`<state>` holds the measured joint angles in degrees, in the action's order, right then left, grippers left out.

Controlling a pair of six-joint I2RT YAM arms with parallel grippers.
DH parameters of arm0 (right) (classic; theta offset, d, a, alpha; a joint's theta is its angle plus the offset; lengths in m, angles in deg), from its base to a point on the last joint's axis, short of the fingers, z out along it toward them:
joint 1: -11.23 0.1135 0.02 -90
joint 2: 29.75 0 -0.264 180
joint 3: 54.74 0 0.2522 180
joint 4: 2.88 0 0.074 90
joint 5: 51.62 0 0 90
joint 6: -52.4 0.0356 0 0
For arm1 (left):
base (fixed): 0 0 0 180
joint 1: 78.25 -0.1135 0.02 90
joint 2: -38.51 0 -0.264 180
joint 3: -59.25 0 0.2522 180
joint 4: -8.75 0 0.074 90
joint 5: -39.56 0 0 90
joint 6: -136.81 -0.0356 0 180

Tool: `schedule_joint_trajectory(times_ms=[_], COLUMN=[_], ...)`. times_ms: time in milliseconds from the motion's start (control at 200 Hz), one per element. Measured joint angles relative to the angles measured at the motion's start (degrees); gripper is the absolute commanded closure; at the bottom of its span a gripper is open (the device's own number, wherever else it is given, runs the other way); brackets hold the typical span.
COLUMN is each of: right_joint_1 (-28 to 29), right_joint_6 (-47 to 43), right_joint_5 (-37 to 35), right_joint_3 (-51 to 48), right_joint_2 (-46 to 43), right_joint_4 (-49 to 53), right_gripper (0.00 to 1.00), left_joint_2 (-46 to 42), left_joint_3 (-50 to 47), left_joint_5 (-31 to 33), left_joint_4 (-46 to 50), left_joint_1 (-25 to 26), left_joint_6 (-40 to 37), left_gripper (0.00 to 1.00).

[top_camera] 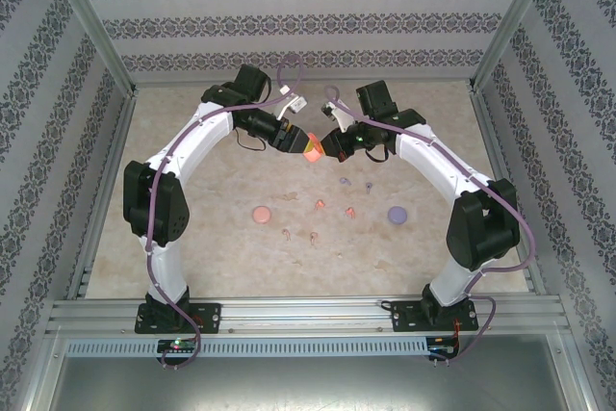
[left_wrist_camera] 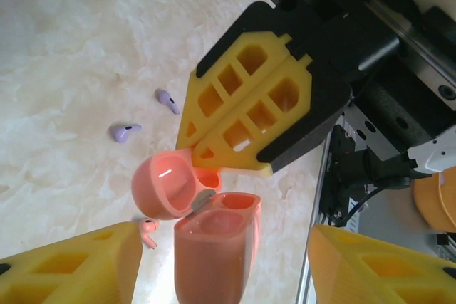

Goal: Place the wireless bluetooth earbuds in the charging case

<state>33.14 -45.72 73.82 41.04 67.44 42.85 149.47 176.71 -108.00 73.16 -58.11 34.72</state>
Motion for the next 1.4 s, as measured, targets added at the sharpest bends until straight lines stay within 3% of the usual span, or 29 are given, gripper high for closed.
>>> schedule_joint_trajectory(times_ms=[220, 629, 819, 944, 1109, 1219, 1399], right_joint_1=[0.0, 0.7, 0.9, 0.8, -0.1, -2.4, -5.0], right_joint_6=[0.0, 0.0, 0.0, 0.8, 3.4, 6.9, 14.4], right_joint_5=[0.0, 0.0, 0.0, -0.2, -0.1, -0.2, -4.4], right_joint_3=[0.1, 0.8, 0.9, 0.9, 0.6, -2.8, -9.6], right_joint_2=[0.2, 0.2, 0.6, 0.7, -0.3, -5.0, -15.2], right_joint_4=[0.0, 0.0, 0.0, -0.2, -1.6, -3.3, -5.2], right_gripper=[1.0, 1.0, 1.0, 0.77, 0.51, 0.4, 0.37], left_joint_2=[0.2, 2.0, 2.0, 2.1, 2.0, 0.8, -5.6], left_joint_3=[0.1, 0.1, 0.1, 0.1, -0.5, -4.3, -14.7], left_joint_5=[-1.2, -1.6, -2.3, -2.3, -1.9, -1.4, 0.5], left_joint_4=[1.9, 2.6, 2.9, 2.9, 1.6, -2.6, -14.4], left_joint_1=[0.0, 0.0, 0.0, 0.0, -0.1, -1.0, -5.2], left_joint_6=[-1.6, -2.5, -2.4, -2.7, -2.3, -0.2, 7.1], left_gripper=[0.51, 0.61, 0.89, 1.0, 1.0, 1.0, 1.0])
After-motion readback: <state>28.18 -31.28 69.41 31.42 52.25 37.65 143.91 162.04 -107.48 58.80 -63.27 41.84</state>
